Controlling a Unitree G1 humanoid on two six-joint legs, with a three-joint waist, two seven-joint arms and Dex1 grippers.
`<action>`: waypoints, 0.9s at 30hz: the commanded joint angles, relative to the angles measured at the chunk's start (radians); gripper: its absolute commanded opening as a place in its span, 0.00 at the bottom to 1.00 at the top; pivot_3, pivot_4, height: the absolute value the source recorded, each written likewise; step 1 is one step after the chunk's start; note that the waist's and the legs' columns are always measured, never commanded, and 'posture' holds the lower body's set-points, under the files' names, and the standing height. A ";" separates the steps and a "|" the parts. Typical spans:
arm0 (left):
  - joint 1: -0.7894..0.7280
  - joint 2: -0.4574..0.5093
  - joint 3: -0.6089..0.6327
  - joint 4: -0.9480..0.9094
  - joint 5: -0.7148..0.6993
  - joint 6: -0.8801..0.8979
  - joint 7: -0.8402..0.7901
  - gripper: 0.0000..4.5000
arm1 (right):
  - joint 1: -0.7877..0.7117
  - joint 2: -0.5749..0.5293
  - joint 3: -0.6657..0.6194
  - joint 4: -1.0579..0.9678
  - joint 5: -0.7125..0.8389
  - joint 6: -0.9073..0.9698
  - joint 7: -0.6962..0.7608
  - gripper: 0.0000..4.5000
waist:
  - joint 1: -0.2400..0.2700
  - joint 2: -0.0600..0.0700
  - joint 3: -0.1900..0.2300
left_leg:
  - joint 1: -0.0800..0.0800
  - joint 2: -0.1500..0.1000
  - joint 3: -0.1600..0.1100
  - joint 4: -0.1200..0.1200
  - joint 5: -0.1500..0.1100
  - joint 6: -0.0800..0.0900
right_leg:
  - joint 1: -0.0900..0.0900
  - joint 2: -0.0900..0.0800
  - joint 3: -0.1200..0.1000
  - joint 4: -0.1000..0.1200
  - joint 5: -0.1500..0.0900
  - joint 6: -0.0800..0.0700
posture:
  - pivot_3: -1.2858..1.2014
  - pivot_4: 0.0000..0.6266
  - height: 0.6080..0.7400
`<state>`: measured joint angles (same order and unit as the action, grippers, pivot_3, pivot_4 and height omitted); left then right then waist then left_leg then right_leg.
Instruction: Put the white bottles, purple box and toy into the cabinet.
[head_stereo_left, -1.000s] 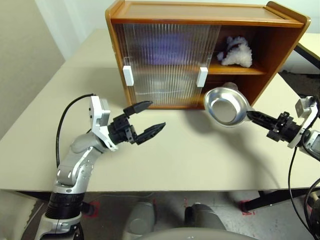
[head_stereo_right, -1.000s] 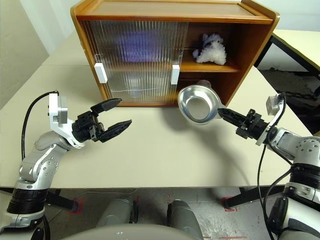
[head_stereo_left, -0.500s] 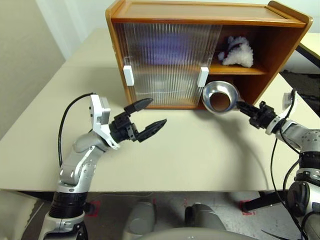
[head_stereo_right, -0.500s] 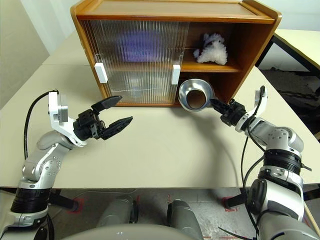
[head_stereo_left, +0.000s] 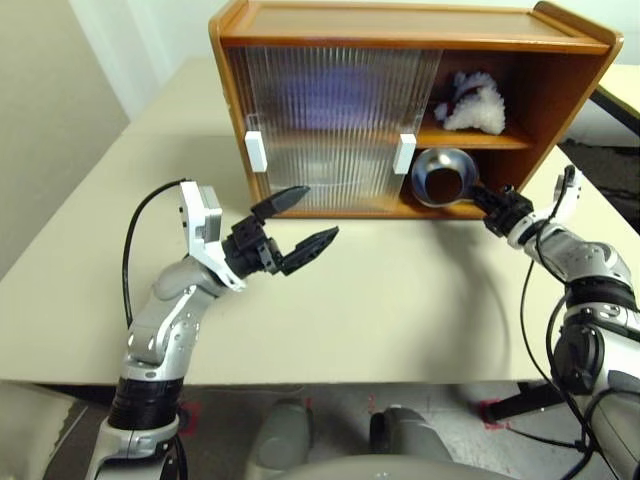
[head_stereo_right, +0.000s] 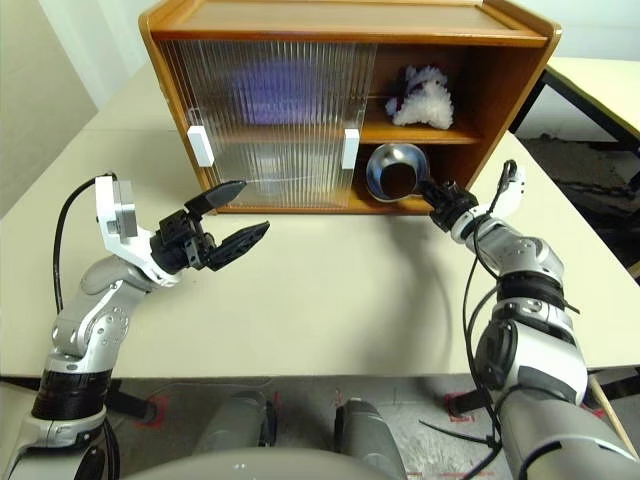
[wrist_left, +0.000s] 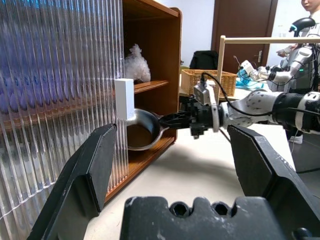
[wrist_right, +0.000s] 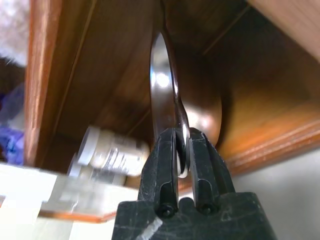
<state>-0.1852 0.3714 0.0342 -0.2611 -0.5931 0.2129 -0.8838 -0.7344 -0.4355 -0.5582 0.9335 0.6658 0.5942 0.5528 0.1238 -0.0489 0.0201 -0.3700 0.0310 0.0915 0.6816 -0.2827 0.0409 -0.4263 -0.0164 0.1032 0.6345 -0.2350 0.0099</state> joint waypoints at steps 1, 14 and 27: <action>0.005 0.005 -0.007 -0.015 0.000 0.000 0.000 1.00 | -0.046 0.005 -0.010 0.082 -0.022 -0.085 -0.014 0.03 | 0.000 0.000 0.000 | 0.000 0.000 0.000 0.000 0.000 0.000 | 0.000 0.000 0.000 0.000 0.000 0.000 | 0.62 0.00 1.00; 0.009 0.009 -0.016 -0.028 0.009 -0.001 0.006 1.00 | -0.126 0.007 -0.031 0.263 -0.046 -0.226 -0.033 0.03 | 0.001 0.000 0.000 | 0.000 0.000 0.000 0.000 0.000 0.000 | 0.000 0.000 0.000 0.000 0.000 0.000 | 0.63 0.00 1.00; 0.004 0.004 -0.020 -0.016 0.012 -0.006 0.004 1.00 | -0.111 -0.014 0.020 0.240 -0.114 -0.236 0.045 0.99 | 0.000 0.001 0.000 | 0.000 0.000 0.000 0.000 0.000 0.000 | 0.000 0.000 0.000 0.000 0.000 0.000 | 0.62 0.00 1.00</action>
<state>-0.1796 0.3736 0.0218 -0.2716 -0.5901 0.2129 -0.8807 -0.8531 -0.4338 -0.5536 1.1835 0.5716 0.3705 0.5784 0.1241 -0.0483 0.0204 -0.3705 0.0312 0.0913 0.6815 -0.2828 0.0407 -0.4266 -0.0166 0.1031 0.6343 -0.2347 0.0098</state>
